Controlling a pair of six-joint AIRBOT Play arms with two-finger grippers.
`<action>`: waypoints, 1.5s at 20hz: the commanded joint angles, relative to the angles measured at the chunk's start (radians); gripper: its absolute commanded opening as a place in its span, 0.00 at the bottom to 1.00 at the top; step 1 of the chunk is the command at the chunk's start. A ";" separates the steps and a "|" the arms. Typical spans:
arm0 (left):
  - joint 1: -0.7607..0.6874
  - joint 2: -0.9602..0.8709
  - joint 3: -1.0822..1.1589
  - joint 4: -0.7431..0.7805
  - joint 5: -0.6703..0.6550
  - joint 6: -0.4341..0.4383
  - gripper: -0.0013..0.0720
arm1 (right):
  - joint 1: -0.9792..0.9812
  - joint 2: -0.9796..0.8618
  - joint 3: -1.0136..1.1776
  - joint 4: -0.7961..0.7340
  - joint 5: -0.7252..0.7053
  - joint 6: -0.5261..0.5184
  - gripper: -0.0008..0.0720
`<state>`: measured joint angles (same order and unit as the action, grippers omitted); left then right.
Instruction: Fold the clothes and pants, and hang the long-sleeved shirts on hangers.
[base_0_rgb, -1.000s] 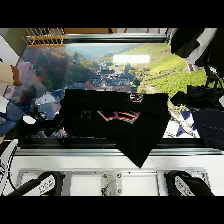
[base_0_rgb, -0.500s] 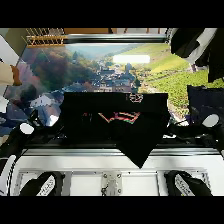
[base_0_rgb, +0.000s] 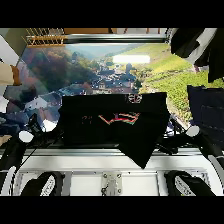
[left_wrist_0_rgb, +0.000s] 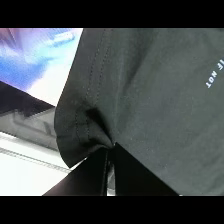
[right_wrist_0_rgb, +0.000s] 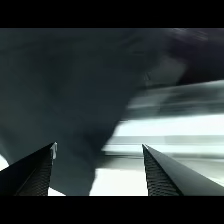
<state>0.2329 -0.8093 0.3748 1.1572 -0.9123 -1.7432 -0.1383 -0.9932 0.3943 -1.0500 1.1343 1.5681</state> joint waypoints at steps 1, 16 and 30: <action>0.000 0.007 -0.003 0.003 0.000 0.000 0.03 | 0.118 -0.046 -0.008 0.088 -0.070 0.004 0.81; 0.120 0.104 0.074 0.129 -0.330 0.077 0.03 | 0.169 0.108 0.172 -0.309 0.212 -0.004 0.03; 0.002 -0.303 0.445 0.150 -0.257 0.094 0.03 | 0.171 -0.264 0.736 -0.342 0.150 -0.005 0.03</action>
<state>0.2470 -0.9695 0.7101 1.2991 -1.2110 -1.6508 0.0307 -1.1458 1.0080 -1.3865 1.3380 1.5639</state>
